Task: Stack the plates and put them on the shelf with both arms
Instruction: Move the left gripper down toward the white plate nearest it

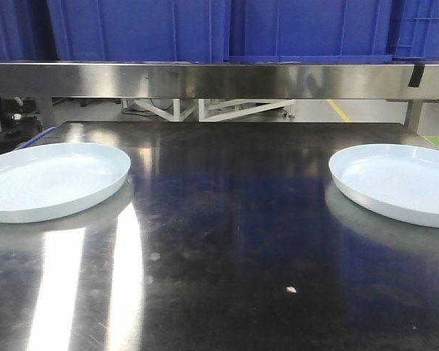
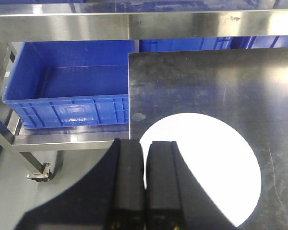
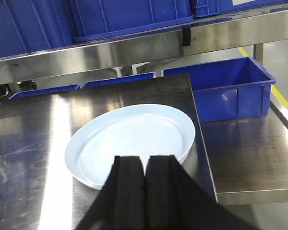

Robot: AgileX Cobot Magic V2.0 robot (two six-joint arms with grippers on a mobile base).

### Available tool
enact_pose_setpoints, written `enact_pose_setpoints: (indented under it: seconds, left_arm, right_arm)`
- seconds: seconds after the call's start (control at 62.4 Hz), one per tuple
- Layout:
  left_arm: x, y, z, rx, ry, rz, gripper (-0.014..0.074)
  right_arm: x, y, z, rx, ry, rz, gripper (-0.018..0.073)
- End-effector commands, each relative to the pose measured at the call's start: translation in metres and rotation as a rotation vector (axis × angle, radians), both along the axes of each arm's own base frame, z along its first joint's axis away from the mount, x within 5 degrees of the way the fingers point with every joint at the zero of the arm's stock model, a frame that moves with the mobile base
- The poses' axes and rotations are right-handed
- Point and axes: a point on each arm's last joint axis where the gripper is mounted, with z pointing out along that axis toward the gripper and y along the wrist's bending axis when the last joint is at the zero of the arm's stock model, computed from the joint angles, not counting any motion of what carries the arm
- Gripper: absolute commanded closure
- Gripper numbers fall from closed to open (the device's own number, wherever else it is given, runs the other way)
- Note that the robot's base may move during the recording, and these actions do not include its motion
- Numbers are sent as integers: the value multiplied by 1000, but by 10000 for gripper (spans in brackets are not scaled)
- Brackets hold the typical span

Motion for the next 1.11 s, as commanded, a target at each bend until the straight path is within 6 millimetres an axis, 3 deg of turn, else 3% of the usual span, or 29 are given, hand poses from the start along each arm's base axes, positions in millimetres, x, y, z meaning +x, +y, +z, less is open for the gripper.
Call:
enact_pose_setpoints:
  seconds: [0.0, 0.417, 0.689, 0.753, 0.849, 0.946, 1.09]
  left_arm:
    - [0, 0, 22, -25, -123, 7, 507]
    - [0, 0, 23, -26, -134, 8, 507]
    - [0, 0, 23, -30, -133, 8, 507]
    - [0, 0, 23, -30, -137, 8, 507]
    - [0, 0, 23, -31, -140, 8, 507]
    - [0, -3, 24, -41, -147, -2, 507]
    - [-1, -10, 25, -44, -152, -39, 507]
  right_arm:
    - [-2, -1, 15, -10, -128, -15, 503]
    - [-2, -1, 15, -10, -128, -15, 503]
    - [-4, -2, 29, -5, -268, -29, 503]
    - [-7, -2, 40, -2, -300, -27, 503]
    - [-12, -1, 64, 4, -195, -8, 503]
    - [-14, 0, 103, -43, -89, 0, 503]
    - [13, -1, 153, -115, -2, -14, 503]
